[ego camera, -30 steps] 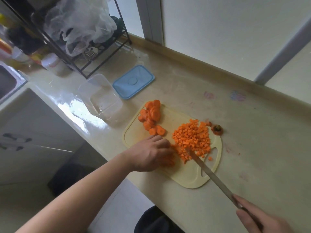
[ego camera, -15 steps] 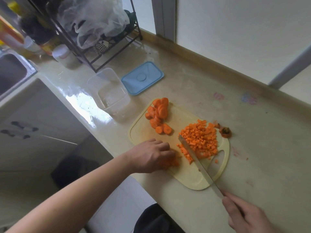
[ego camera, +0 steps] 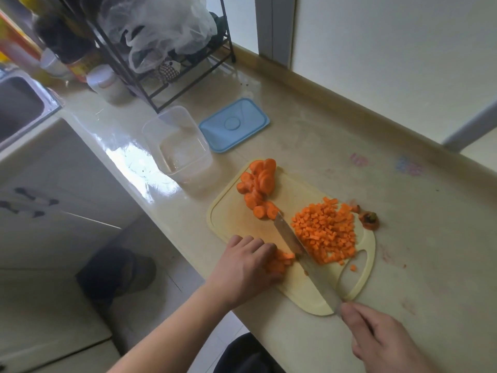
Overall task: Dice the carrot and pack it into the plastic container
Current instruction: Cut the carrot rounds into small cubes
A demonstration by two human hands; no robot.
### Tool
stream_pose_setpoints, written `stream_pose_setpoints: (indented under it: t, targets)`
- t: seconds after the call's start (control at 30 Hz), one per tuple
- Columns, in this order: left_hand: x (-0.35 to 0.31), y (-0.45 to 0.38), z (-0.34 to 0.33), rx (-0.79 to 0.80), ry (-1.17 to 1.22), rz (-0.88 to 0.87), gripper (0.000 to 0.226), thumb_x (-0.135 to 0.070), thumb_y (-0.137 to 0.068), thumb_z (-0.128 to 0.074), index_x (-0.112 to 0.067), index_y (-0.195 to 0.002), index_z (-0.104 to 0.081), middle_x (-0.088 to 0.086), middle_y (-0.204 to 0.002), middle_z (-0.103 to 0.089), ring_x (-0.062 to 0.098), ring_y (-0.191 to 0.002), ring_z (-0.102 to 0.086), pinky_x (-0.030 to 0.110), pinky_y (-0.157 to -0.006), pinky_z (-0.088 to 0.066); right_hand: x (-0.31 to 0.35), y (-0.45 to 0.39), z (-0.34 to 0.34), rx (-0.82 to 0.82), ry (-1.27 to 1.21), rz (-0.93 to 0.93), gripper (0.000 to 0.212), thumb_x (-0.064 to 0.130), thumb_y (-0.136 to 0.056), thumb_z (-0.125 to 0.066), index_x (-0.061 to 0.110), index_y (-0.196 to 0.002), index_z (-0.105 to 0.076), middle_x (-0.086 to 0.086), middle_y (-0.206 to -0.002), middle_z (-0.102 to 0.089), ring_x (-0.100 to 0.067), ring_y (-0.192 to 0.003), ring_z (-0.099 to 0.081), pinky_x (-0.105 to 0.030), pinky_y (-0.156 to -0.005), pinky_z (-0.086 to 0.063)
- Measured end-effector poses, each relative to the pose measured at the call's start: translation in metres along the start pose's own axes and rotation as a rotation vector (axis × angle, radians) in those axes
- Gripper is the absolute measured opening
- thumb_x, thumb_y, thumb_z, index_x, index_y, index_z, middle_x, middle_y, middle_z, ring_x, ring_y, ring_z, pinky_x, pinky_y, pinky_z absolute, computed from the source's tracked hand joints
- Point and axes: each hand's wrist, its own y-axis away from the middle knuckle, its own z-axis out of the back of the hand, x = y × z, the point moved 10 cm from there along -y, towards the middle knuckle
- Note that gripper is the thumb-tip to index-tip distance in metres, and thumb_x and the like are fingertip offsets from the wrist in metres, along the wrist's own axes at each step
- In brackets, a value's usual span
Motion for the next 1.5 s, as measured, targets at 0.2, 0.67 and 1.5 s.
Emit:
stream_pose_setpoints:
  t: [0.2, 0.67, 1.5]
  targets:
    - [-0.006, 0.001, 0.001, -0.112, -0.046, 0.126, 0.06, -0.078, -0.083, -0.052, -0.022, -0.099, -0.067, -0.009, -0.083, -0.065, 0.015, -0.074, -0.06, 0.031, -0.071, -0.046, 0.022, -0.003, -0.01, -0.114, 0.047, 0.102, 0.069, 0.079, -0.071, -0.028, 0.041, -0.114, -0.067, 0.019, -0.063, -0.064, 0.022, -0.072, -0.056, 0.002, -0.065, -0.04]
    - [-0.016, 0.002, -0.001, -0.132, 0.118, -0.073, 0.05, -0.054, -0.095, -0.062, -0.017, -0.128, -0.063, 0.007, -0.126, -0.063, 0.026, -0.11, -0.057, 0.038, -0.091, -0.049, 0.026, 0.017, 0.006, -0.191, -0.025, 0.093, 0.02, 0.05, -0.083, -0.053, 0.061, -0.091, -0.067, 0.005, -0.043, -0.056, -0.008, -0.04, -0.053, -0.013, -0.045, -0.042]
    - [-0.031, -0.022, -0.016, 0.074, 0.23, -0.451, 0.036, -0.026, -0.102, -0.059, -0.001, -0.128, -0.064, 0.017, -0.115, -0.062, 0.033, -0.095, -0.057, 0.042, -0.084, -0.05, 0.009, 0.015, 0.001, -0.142, -0.085, 0.001, 0.021, 0.013, -0.092, -0.056, 0.02, -0.094, -0.075, -0.005, -0.035, -0.044, -0.006, -0.032, -0.041, -0.011, -0.042, -0.037]
